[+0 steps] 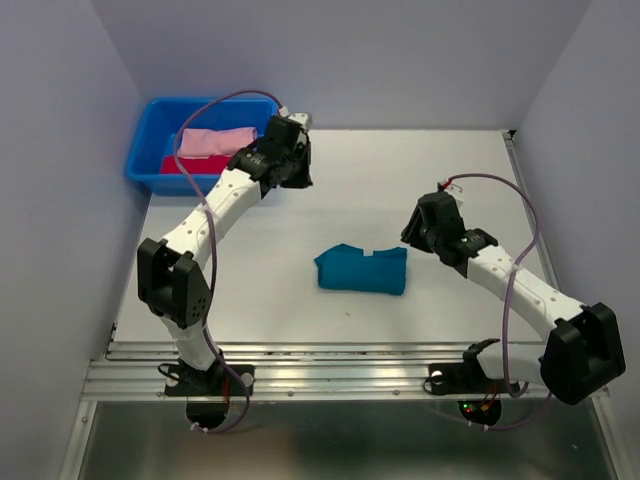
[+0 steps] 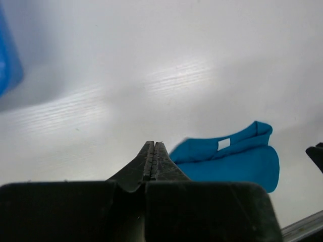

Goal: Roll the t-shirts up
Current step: Roll the T-shirt to the center of the board.

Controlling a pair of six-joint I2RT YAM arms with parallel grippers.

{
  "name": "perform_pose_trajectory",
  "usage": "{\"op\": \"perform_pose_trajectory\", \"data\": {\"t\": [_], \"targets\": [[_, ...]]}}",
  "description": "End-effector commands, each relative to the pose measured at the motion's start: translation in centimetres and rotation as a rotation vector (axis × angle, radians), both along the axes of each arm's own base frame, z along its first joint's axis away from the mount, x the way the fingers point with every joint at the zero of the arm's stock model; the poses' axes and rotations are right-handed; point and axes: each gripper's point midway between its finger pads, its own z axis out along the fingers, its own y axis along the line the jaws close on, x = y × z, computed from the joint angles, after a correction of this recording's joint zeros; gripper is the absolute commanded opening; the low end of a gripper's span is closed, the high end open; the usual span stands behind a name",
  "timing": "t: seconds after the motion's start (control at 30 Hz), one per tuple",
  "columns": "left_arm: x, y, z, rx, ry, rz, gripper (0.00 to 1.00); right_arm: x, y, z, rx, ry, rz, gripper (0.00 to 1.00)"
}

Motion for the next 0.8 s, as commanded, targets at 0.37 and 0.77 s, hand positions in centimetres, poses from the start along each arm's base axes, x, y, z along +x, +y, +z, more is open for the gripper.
{"op": "perform_pose_trajectory", "data": {"t": [0.37,0.77], "targets": [[10.7,10.5,9.5,0.182,-0.236,0.345,0.77,-0.5,0.7,4.1,0.031,-0.027,0.069,0.99],[17.1,11.2,3.0,0.257,-0.214,0.332,0.97,-1.4,0.4,3.5,0.045,-0.017,0.062,1.0]]}}
